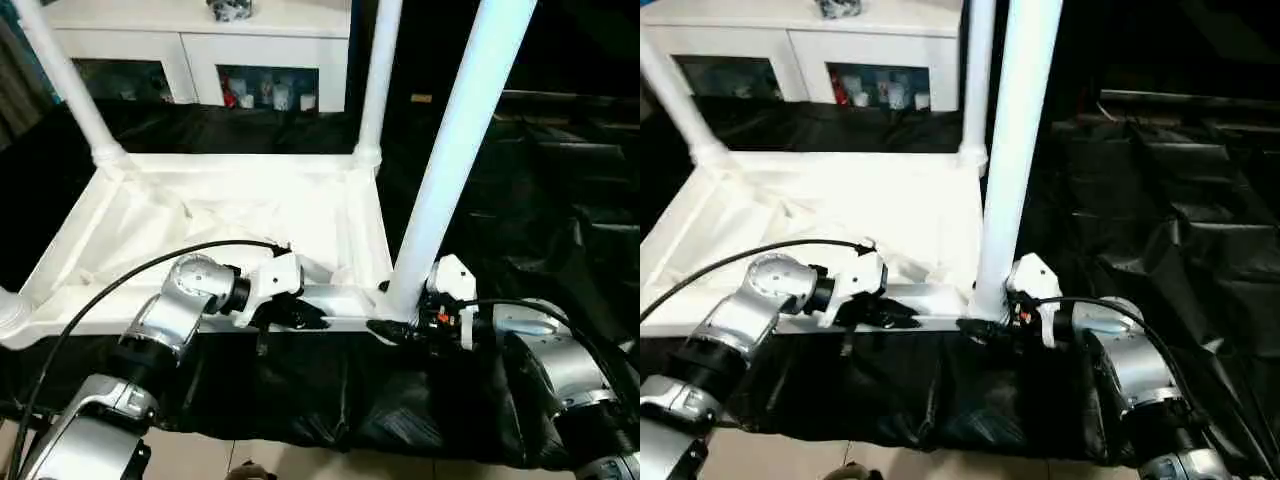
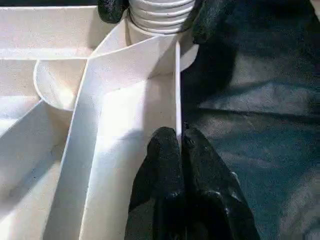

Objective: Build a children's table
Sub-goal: Rotate leg to tighten

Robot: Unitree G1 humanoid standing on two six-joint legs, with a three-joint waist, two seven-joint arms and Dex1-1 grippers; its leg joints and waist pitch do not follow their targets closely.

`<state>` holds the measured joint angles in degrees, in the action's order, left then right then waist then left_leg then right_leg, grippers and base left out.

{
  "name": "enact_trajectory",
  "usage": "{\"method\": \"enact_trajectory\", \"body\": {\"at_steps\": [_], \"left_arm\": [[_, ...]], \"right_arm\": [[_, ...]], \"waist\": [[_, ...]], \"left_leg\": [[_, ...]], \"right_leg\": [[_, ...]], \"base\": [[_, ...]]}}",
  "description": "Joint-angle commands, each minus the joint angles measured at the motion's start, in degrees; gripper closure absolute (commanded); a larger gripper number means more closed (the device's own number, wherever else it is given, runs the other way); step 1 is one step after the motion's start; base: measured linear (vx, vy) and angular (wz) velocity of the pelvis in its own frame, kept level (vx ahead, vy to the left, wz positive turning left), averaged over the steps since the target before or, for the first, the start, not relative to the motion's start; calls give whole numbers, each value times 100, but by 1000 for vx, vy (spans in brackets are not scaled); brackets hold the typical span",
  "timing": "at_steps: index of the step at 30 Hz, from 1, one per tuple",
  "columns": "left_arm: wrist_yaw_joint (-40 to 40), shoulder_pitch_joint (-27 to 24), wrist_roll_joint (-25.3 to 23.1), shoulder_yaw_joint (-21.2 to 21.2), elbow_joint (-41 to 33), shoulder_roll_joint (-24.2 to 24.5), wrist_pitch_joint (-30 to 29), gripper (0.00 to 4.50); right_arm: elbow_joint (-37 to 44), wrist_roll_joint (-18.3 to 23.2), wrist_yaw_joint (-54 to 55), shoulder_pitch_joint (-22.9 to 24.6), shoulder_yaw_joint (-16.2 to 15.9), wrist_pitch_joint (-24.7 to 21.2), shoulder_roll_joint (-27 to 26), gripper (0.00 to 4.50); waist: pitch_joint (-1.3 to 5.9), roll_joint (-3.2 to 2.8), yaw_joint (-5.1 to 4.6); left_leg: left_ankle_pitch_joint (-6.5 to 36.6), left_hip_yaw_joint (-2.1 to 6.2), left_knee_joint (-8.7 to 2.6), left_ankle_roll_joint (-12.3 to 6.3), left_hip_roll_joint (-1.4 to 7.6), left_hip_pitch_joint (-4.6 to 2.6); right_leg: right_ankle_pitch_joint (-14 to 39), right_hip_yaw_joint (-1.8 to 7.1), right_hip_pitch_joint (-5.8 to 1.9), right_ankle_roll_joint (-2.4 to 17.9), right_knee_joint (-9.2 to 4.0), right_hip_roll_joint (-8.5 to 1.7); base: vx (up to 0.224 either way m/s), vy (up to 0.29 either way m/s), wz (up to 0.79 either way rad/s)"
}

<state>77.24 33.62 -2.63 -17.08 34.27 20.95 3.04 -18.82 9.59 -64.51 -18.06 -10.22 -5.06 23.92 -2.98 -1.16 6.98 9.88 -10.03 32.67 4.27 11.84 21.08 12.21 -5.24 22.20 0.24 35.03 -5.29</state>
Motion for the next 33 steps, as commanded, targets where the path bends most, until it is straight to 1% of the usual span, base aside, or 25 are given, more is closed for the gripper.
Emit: {"method": "enact_trajectory", "body": {"at_steps": [1, 2, 3, 7, 8, 9, 10, 11, 12, 13, 14, 16, 17, 18, 20, 22, 23, 24, 25, 26, 27, 28, 31, 32, 33], "left_arm": [[0, 105, 15, -124, -11, -55, 71, 450], [74, 100, 32, -139, -18, -25, 80, 450], [123, 91, 43, -147, -27, -1, 86, 450], [23, 53, 86, -88, -29, -61, -26, 450], [-116, 41, 70, -66, -21, -126, -73, 450], [-157, 37, 64, -60, -20, -144, -85, 450], [-210, 32, 57, -53, -17, -167, -101, 450], [-210, 32, 57, -53, -17, -167, -101, 450], [-273, 25, 41, -47, -6, -197, -106, 450], [-583, 21, -39, -30, 12, -315, -185, 450], [-856, 13, -93, -11, 12, -436, -293, 450], [-1300, 1, -164, -5, -3, -647, -450, 450], [-1403, -5, -182, -13, -19, -714, -492, 450], [-1660, -15, -238, -29, -50, -873, -609, 450], [-1906, -36, -288, -57, -97, -1073, -711, 450], [-2157, -79, -349, -109, -186, -1316, -829, 450], [-2242, -92, -385, -146, -206, -1404, -843, 450], [-2300, -101, -420, -181, -212, -1460, -841, 450], [-2360, -104, -462, -215, -199, -1501, -804, 450], [-2449, -116, -536, -274, -185, -1554, -748, 450], [-2455, -161, -579, -316, -241, -1567, -718, 450], [-2454, -194, -605, -342, -285, -1573, -703, 450], [-2398, -250, -561, -346, -394, -1529, -705, 450], [-2345, -279, -519, -317, -464, -1471, -713, 450], [-2306, -286, -499, -298, -483, -1436, -698, 450]], "right_arm": [[264, 145, -368, -60, -410, -46, -84, 144], [281, 163, -421, -64, -438, -65, -76, 144], [303, 177, -443, -60, -457, -89, -84, 167], [424, 278, -230, 108, -321, -269, -246, 177], [424, 270, 9, 165, -229, -310, -355, 179], [423, 265, 81, 181, -204, -320, -386, 180], [422, 260, 174, 202, -172, -333, -427, 180], [422, 260, 174, 202, -172, -333, -427, 181], [412, 249, 288, 225, -128, -318, -484, 181], [275, 129, 844, 208, 14, -298, -699, 181], [152, 10, 1339, 192, 132, -236, -888, 181], [-56, -155, 2223, 150, 333, -254, -1195, 181], [-93, -177, 2428, 146, 382, -272, -1275, 181], [-170, -246, 2893, 140, 481, -284, -1455, 181], [-256, -342, 3342, 131, 552, -313, -1637, 182], [-294, -473, 3798, 144, 617, -308, -1869, 182], [-324, -538, 4011, 133, 640, -330, -1957, 182], [-350, -596, 4189, 117, 656, -346, -2023, 182], [-396, -621, 4297, 94, 663, -302, -2073, 182], [-454, -675, 4443, 64, 658, -223, -2137, 182], [-494, -676, 4511, 35, 699, -112, -2220, 182], [-518, -674, 4551, 16, 731, -38, -2277, 127], [-515, -615, 4542, -11, 770, -5, -2302, 113], [-475, -563, 4449, -15, 785, -18, -2255, 106], [-452, -554, 4379, -13, 778, -21, -2214, 77]], "waist": [[297, 63, 10], [301, 66, 16], [297, 54, 15], [295, 55, 14], [288, 30, 18], [284, 47, 19], [278, 48, 15], [278, 48, 15], [267, 23, 4], [271, 6, -1], [258, 7, -29], [247, 9, -75], [247, 9, -75], [254, 19, -83], [244, 10, -96], [258, 34, -87], [262, 62, -93], [261, 30, -87], [261, 28, -87], [264, 68, -85], [260, 49, -80], [260, 39, -86], [259, 49, -97], [266, 33, -97], [274, 36, -96]], "left_leg": [[942, 18, -341, -502, 176, -30], [939, 19, -343, -491, 182, -38], [938, 21, -346, -484, 184, -41], [959, 19, -346, -454, 182, -41], [1001, 19, -351, -428, 182, -43], [1057, 23, -360, -389, 182, -43], [1119, 26, -370, -345, 178, -44], [1119, 26, -370, -345, 178, -44], [1226, 28, -390, -275, 185, -56], [1256, 33, -391, -238, 185, -61], [1346, 38, -411, -138, 191, -68], [1502, 50, -439, 16, 174, -79], [1502, 50, -439, 16, 174, -79], [1485, 57, -439, 15, 166, -70], [1487, 53, -443, 21, 169, -76], [1420, 53, -434, -5, 153, -69], [1378, 49, -436, -31, 157, -61], [1299, 49, -433, -54, 155, -61], [1295, 50, -435, -62, 153, -56], [1270, 47, -434, -90, 151, -47], [1285, 48, -436, -93, 149, -50], [1323, 51, -442, -91, 156, -42], [1341, 54, -449, -103, 154, -32], [1314, 51, -443, -120, 156, -40], [1226, 45, -431, -141, 158, -42]], "right_leg": [[531, 297, -265, 1346, -382, -347], [459, 298, -263, 1372, -374, -343], [379, 297, -260, 1401, -370, -335], [269, 298, -269, 1457, -362, -343], [324, 302, -266, 1448, -372, -342], [413, 303, -269, 1426, -381, -351], [567, 302, -268, 1380, -400, -358], [567, 302, -268, 1380, -400, -358], [812, 306, -258, 1330, -433, -359], [855, 307, -256, 1322, -433, -362], [977, 317, -236, 1304, -448, -373], [1371, 314, -230, 1202, -494, -379], [1371, 314, -230, 1202, -494, -379], [1428, 315, -240, 1103, -510, -368], [1381, 323, -219, 1085, -512, -364], [1404, 320, -237, 1027, -521, -370], [1378, 325, -242, 1010, -515, -369], [1322, 326, -227, 978, -513, -358], [1311, 326, -231, 970, -512, -357], [1292, 325, -230, 952, -508, -359], [1346, 325, -227, 933, -518, -363], [1388, 328, -222, 916, -521, -372], [1383, 325, -228, 874, -520, -357], [1318, 332, -224, 884, -518, -359], [1123, 338, -223, 920, -499, -351]], "base": [[0, 0, 0], [0, 0, 0], [0, 0, 0], [0, 0, 0], [0, 0, 0], [0, 0, 0], [0, 0, 0], [0, 0, 0], [0, 0, 0], [0, 0, 0], [0, 0, 0], [0, 0, 0], [0, 0, 0], [0, 0, 0], [0, 0, 0], [0, 0, 0], [0, 0, 0], [0, 0, 0], [0, 0, 0], [0, 0, 0], [0, 0, 0], [0, 0, 0], [0, 0, 0], [0, 0, 0], [0, 0, 0]]}}
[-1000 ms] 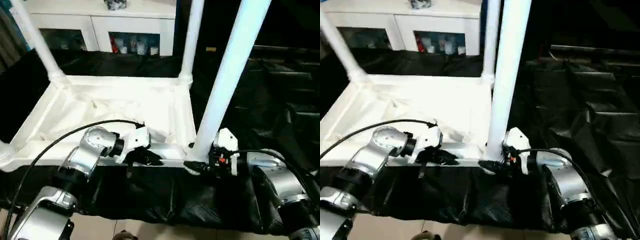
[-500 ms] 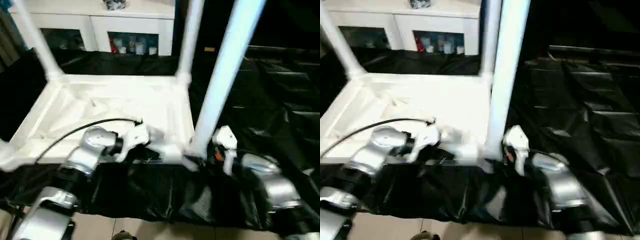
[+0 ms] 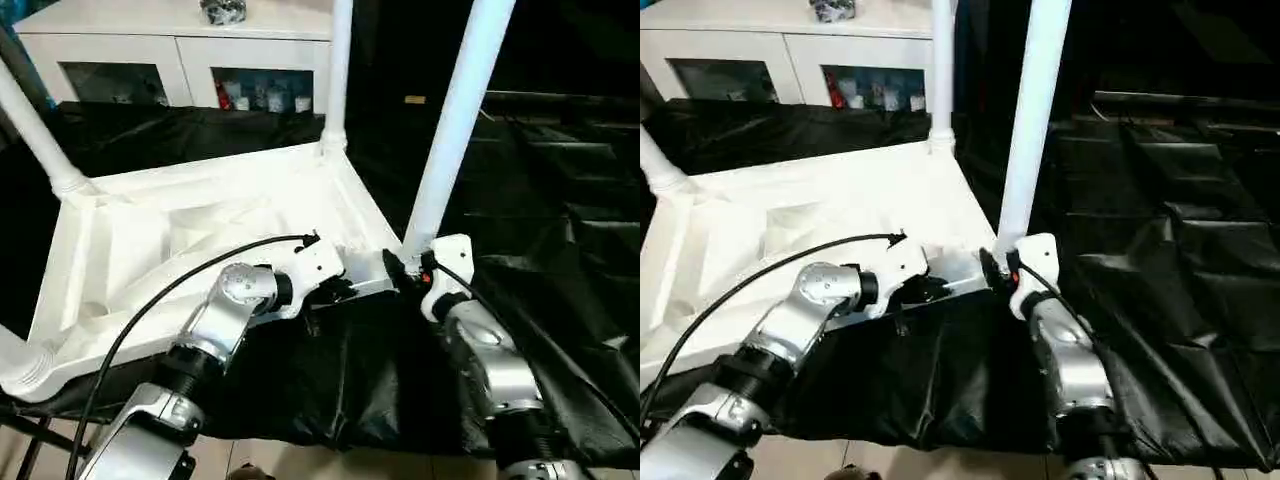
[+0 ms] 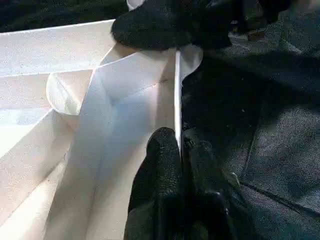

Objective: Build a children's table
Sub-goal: Rotate leg to tighten

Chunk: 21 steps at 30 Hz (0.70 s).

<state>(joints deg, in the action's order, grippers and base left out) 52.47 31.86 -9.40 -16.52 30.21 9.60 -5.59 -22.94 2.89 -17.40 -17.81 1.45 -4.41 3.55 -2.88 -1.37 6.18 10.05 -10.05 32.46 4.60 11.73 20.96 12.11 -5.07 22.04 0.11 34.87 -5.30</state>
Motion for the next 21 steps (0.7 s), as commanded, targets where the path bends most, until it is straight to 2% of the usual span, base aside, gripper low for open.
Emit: {"method": "enact_trajectory", "body": {"at_steps": [1, 3, 6, 7, 10, 12, 16, 21], "left_arm": [[226, -110, 197, -340, -80, -257, 192, 450], [399, -97, 229, -285, -57, -104, 247, 450], [756, -63, 308, -248, -11, 154, 374, 450], [839, -59, 324, -246, -13, 216, 403, 450], [1207, -44, 471, -199, -62, 391, 397, 450], [1703, 1, 650, -170, -114, 597, 380, 450], [2060, 55, 750, -168, -116, 720, 354, 450], [2665, 238, 806, -281, 85, 948, 446, 450]], "right_arm": [[7, 144, -454, -24, -408, -107, -121, 77], [172, 241, -929, 45, -503, -138, 88, 66], [352, 362, -1704, 138, -697, -133, 472, 39], [374, 368, -1886, 150, -739, -104, 552, 39], [555, 466, -2614, 197, -915, -132, 865, 39], [829, 662, -3458, 239, -1104, -219, 1262, 39], [889, 749, -3954, 213, -1203, -264, 1489, 39], [1002, 921, -5042, 132, -1509, -347, 1913, 87]], "waist": [[269, 51, -16], [287, 69, -9], [290, 83, 5], [290, 88, 16], [281, 67, 17], [286, 56, 25], [285, 70, 22], [286, 102, 57]], "left_leg": [[1153, 48, -405, -182, 168, -27], [968, 40, -374, -287, 156, -13], [767, 20, -338, -449, 137, 5], [771, 26, -336, -491, 132, 17], [862, 25, -344, -498, 162, -11], [844, 28, -332, -506, 165, -11], [881, 21, -328, -540, 174, -13], [768, 10, -308, -637, 176, -12]], "right_leg": [[1020, 320, -212, 957, -468, -346], [566, 311, -244, 1041, -423, -331], [233, 307, -264, 1104, -394, -328], [309, 298, -283, 1097, -399, -339], [510, 301, -260, 1157, -417, -342], [368, 301, -274, 1212, -383, -323], [259, 291, -266, 1348, -369, -329], [148, 288, -265, 1443, -345, -322]], "base": [[0, 0, 0], [0, 0, 0], [0, 0, 0], [0, 0, 0], [0, 0, 0], [0, 0, 0], [0, 0, 0], [0, 0, 0]]}}
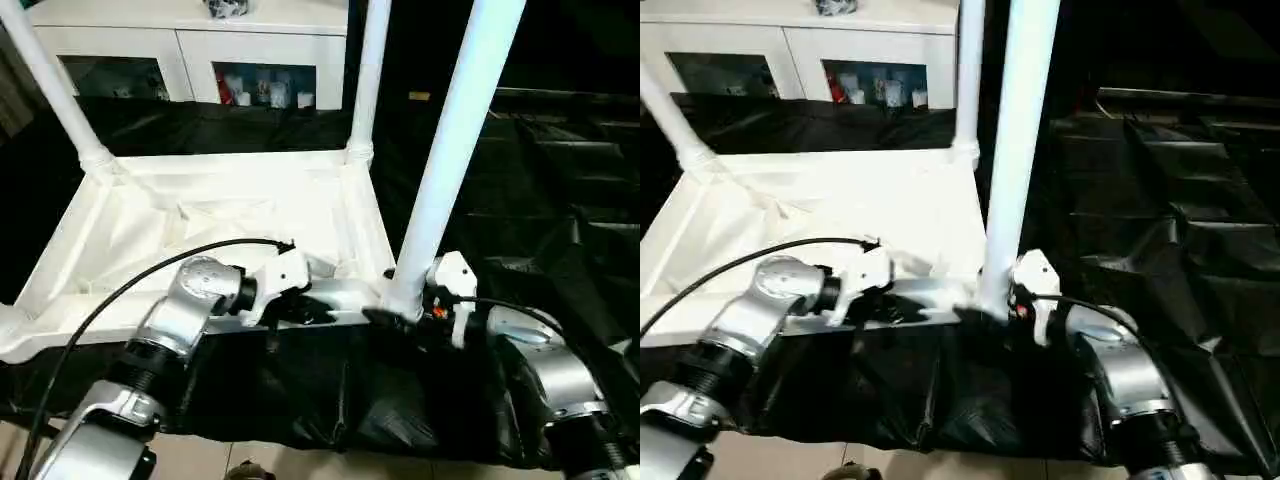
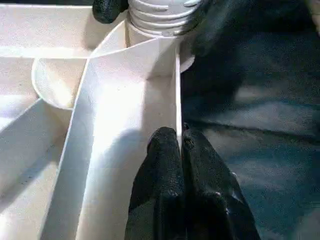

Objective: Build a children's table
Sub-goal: Rotate leg to tighten

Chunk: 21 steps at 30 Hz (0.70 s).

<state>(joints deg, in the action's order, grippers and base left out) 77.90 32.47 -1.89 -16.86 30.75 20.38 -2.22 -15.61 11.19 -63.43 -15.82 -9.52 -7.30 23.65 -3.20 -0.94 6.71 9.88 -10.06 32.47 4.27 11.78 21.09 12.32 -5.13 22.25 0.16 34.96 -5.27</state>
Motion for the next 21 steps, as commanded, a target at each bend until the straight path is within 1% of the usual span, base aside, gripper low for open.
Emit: {"method": "enact_trajectory", "body": {"at_steps": [1, 2, 3, 5, 6, 8, 9, 10, 12, 13, 15, 16, 17, 18, 19, 20, 21], "left_arm": [[122, 177, 55, -247, 31, -130, 109, 450], [193, 212, 59, -253, 90, -97, 146, 450], [244, 231, 79, -250, 116, -79, 156, 450], [312, 255, 97, -256, 138, -50, 161, 450], [352, 268, 94, -258, 151, -33, 183, 450], [357, 269, 94, -257, 152, -32, 183, 450], [369, 270, 94, -240, 153, -28, 183, 450], [362, 262, 106, -222, 145, -33, 166, 450], [325, 246, 115, -193, 146, -48, 168, 450], [309, 239, 117, -186, 146, -55, 167, 450], [87, 183, 117, -129, 151, -132, 143, 450], [74, 180, 115, -127, 149, -136, 141, 450], [13, 164, 109, -117, 138, -154, 130, 450], [-91, 140, 89, -108, 112, -184, 98, 450], [-234, 125, 42, -101, 95, -219, 65, 450], [-390, 112, 6, -89, 73, -277, 9, 450], [-836, 98, -84, -47, 41, -474, -140, 450]], "right_arm": [[269, 91, -439, -66, -412, -57, -97, 87], [298, 123, -608, -87, -466, -102, -53, 97], [316, 145, -716, -100, -511, -124, -12, 106], [318, 150, -823, -120, -562, -121, 29, 114], [312, 151, -903, -133, -591, -126, 54, 137], [309, 149, -907, -136, -592, -125, 53, 146], [290, 140, -924, -145, -595, -137, 29, 156], [290, 150, -896, -136, -580, -156, 0, 156], [301, 196, -850, -110, -551, -203, -37, 171], [306, 209, -824, -99, -536, -224, -50, 173], [335, 297, -509, 3, -337, -332, -232, 177], [336, 302, -492, 7, -327, -337, -241, 177], [340, 329, -408, 29, -280, -363, -289, 178], [323, 324, -193, 48, -197, -361, -378, 178], [295, 323, 3, 60, -116, -337, -468, 178], [242, 282, 308, 58, -22, -357, -580, 178], [54, 115, 1078, 34, 190, -287, -870, 178]], "waist": [[317, 58, 4], [311, 58, 20], [313, 85, 34], [305, 73, 46], [296, 77, 58], [297, 78, 73], [302, 84, 85], [302, 85, 90], [319, 77, 108], [316, 83, 106], [327, 67, 120], [323, 73, 121], [327, 53, 124], [324, 57, 116], [322, 58, 113], [325, 29, 106], [316, 23, 87]], "left_leg": [[785, 11, -309, -604, 170, -26], [822, 11, -311, -604, 181, -37], [844, 9, -314, -585, 181, -39], [859, 15, -321, -566, 186, -40], [924, 10, -325, -530, 190, -45], [946, 13, -329, -495, 195, -51], [932, 14, -328, -481, 194, -50], [914, 16, -328, -476, 195, -46], [826, 20, -320, -476, 194, -49], [814, 16, -318, -483, 188, -44], [816, 17, -313, -478, 189, -50], [823, 14, -314, -472, 191, -46], [849, 20, -315, -450, 191, -46], [935, 22, -328, -383, 192, -54], [962, 26, -336, -357, 190, -51], [1016, 30, -340, -299, 190, -55], [1063, 35, -350, -236, 190, -57]], "right_leg": [[126, 294, -286, 1437, -354, -325], [143, 296, -273, 1472, -354, -336], [195, 293, -280, 1475, -357, -336], [266, 294, -275, 1476, -352, -341], [387, 300, -268, 1463, -368, -351], [473, 305, -268, 1439, -373, -358], [481, 304, -271, 1424, -371, -359], [478, 304, -273, 1419, -368, -361], [320, 302, -277, 1433, -345, -354], [287, 301, -277, 1435, -345, -348], [275, 300, -279, 1446, -343, -352], [276, 307, -276, 1435, -347, -355], [310, 302, -275, 1439, -343, -361], [414, 301, -271, 1420, -361, -356], [470, 299, -277, 1407, -366, -360], [562, 301, -274, 1371, -379, -367], [641, 308, -261, 1348, -387, -372]], "base": [[0, 0, 0], [0, 0, 0], [0, 0, 0], [0, 0, 0], [0, 0, 0], [0, 0, 0], [0, 0, 0], [0, 0, 0], [0, 0, 0], [0, 0, 0], [0, 0, 0], [0, 0, 0], [0, 0, 0], [0, 0, 0], [0, 0, 0], [0, 0, 0], [0, 0, 0]]}}
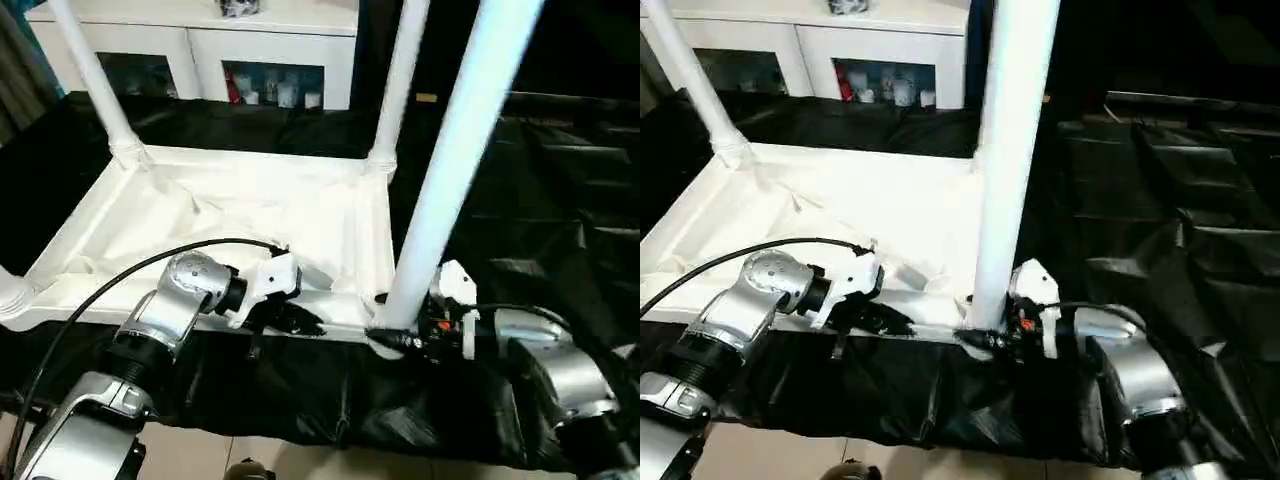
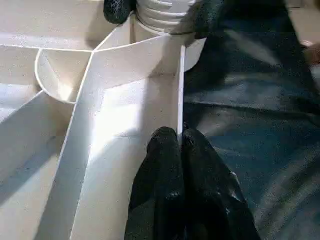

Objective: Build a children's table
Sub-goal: Rotate leg to tighten

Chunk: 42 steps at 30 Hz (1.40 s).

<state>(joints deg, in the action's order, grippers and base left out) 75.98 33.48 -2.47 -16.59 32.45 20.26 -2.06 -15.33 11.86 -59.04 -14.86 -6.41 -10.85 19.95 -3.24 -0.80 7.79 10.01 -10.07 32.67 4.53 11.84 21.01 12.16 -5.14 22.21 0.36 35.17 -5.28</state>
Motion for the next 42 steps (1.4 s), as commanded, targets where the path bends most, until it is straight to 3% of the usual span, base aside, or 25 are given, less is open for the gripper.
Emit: {"method": "enact_trajectory", "body": {"at_steps": [1, 5, 7, 10, 15, 19, 20, 22, 24, 26, 33, 35, 39, 42], "left_arm": [[-804, -1, -51, -56, -131, -544, -208, 450], [-1472, -13, -203, -71, -179, -943, -432, 450], [-1908, -11, -316, -85, -167, -1186, -510, 450], [-2321, -51, -483, -184, -203, -1417, -534, 450], [-2509, -171, -636, -301, -329, -1547, -566, 450], [-2416, -194, -620, -315, -339, -1467, -515, 450], [-2368, -189, -598, -283, -336, -1402, -501, 450], [-2176, -191, -518, -221, -355, -1285, -454, 450], [-1860, -202, -380, -160, -392, -1122, -380, 450], [-1727, -207, -332, -153, -411, -1048, -360, 450], [-794, -156, -107, -161, -463, -530, -305, 450], [-379, -95, -47, -196, -430, -347, -258, 450], [-76, -42, -5, -254, -412, -213, -259, 450], [398, 82, 29, -380, -316, -30, -186, 450]], "right_arm": [[-52, -26, 884, -75, -67, 141, -594, 178], [-440, -406, 2197, -171, 182, 361, -1057, 180], [-608, -500, 2824, -226, 336, 341, -1334, 180], [-766, -717, 3562, -311, 413, 410, -1636, 180], [-943, -1097, 4371, -499, 410, 597, -1896, 180], [-962, -1007, 4291, -521, 471, 739, -1899, 180], [-933, -831, 4080, -514, 546, 720, -1881, 111], [-805, -691, 3591, -471, 502, 701, -1734, 111], [-632, -650, 3003, -409, 296, 694, -1443, 73], [-565, -597, 2771, -384, 235, 656, -1342, 65], [105, -68, 777, -143, -288, 311, -457, 65], [294, 51, 5, -86, -483, 157, -74, 65], [370, 85, -492, -81, -615, 84, 179, 65], [363, 70, -1094, -176, -780, 38, 439, 93]], "waist": [[316, 23, -42], [322, 22, -103], [315, 70, -131], [325, 19, -140], [324, -1, -168], [321, -2, -178], [320, 3, -177], [322, 5, -176], [336, 21, -166], [337, 17, -171], [316, 22, -146], [328, 23, -126], [321, 48, -107], [307, 53, -98]], "left_leg": [[1105, 42, -389, -176, 183, -57], [1053, 46, -393, -94, 168, -50], [973, 43, -388, -133, 153, -32], [858, 45, -379, -176, 150, -39], [891, 42, -385, -175, 148, -37], [958, 35, -382, -208, 133, -33], [972, 34, -381, -215, 133, -35], [998, 36, -377, -268, 132, -22], [836, 36, -356, -346, 132, -18], [760, 31, -349, -400, 135, -12], [898, 34, -356, -502, 157, -23], [828, 28, -337, -538, 162, -25], [848, 17, -328, -572, 165, -22], [896, 16, -333, -560, 161, -22]], "right_leg": [[815, 303, -254, 1301, -437, -381], [796, 306, -253, 1253, -434, -371], [702, 305, -274, 1230, -427, -358], [697, 311, -267, 1148, -434, -362], [500, 313, -260, 1111, -426, -341], [515, 314, -266, 1081, -438, -334], [528, 315, -265, 1080, -442, -334], [542, 310, -282, 1081, -438, -334], [280, 308, -295, 1137, -407, -329], [131, 311, -294, 1178, -389, -329], [395, 303, -295, 1222, -415, -328], [215, 300, -296, 1284, -384, -317], [217, 299, -288, 1391, -375, -336], [408, 297, -284, 1383, -395, -335]], "base": [[0, 0, 0], [0, 0, 0], [0, 0, 0], [0, 0, 0], [0, 0, 0], [0, 0, 0], [0, 0, 0], [0, 0, 0], [0, 0, 0], [0, 0, 0], [0, 0, 0], [0, 0, 0], [0, 0, 0], [0, 0, 0]]}}
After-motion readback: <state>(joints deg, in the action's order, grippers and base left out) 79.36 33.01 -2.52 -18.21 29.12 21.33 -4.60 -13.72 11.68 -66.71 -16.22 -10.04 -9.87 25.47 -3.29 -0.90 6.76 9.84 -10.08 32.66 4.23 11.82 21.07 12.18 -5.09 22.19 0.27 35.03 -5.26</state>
